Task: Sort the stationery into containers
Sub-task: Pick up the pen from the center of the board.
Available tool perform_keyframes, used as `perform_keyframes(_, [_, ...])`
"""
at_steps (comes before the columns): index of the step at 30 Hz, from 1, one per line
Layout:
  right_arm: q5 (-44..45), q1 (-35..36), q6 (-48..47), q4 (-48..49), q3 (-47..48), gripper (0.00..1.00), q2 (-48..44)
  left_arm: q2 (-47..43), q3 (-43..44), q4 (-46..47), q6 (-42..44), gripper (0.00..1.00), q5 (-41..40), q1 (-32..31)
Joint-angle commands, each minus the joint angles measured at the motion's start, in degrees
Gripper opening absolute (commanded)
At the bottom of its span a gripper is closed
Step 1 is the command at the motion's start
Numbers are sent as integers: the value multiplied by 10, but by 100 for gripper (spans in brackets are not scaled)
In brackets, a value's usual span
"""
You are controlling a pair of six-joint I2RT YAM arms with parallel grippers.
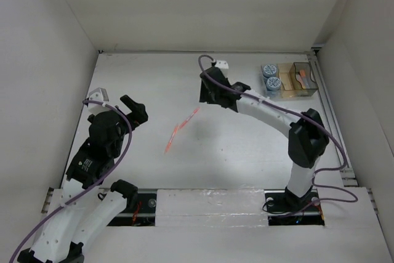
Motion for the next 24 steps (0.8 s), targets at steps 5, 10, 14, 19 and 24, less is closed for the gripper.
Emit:
perform_keyframes(5, [77,66,290,-94,114,55,142,3,4,6,-8,100,-11,-1])
perform_keyframes(10, [77,86,334,-117,164,54,194,-9,4,6,-8,100,-11,-1])
perform_keyframes(14, [77,91,383,-145,179,53,208,-14,4,6,-8,100,-11,-1])
perform_keyframes(19, [77,91,383,-126,179,51,219,-14,4,6,-3,100,-6,-1])
perform_keyframes(24, [88,91,383,-143,201,51,244,-26,4,6,-3,100,-6,-1])
